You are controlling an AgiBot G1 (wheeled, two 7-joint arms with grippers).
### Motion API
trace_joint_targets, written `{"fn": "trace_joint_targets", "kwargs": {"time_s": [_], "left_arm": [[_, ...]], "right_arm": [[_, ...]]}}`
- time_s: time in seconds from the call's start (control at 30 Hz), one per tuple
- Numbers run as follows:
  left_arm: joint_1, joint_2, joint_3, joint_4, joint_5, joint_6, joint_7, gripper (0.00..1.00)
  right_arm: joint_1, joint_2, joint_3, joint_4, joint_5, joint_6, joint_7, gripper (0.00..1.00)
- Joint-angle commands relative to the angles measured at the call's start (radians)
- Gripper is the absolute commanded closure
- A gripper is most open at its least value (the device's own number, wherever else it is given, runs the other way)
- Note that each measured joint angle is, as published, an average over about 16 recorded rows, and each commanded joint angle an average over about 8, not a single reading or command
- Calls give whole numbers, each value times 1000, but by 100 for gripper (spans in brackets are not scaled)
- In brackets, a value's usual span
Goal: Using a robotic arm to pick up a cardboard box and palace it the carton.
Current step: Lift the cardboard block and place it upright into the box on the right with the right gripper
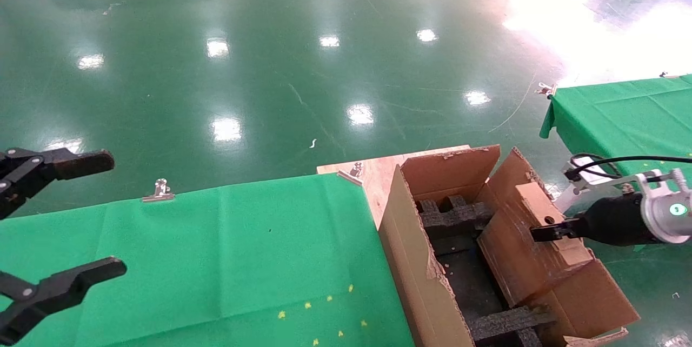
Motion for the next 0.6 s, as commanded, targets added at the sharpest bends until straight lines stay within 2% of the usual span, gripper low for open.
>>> {"fn": "trace_joint_targets", "kwargs": {"time_s": [0.03,0.6], "left_arm": [[0,0,0,0,0,0,0,0],[0,0,0,0,0,0,0,0]], "right_arm": [[-9,-18,-2,-18,1,11,-7,100],[-87,-155,3,-197,38,47,-88,100]]}}
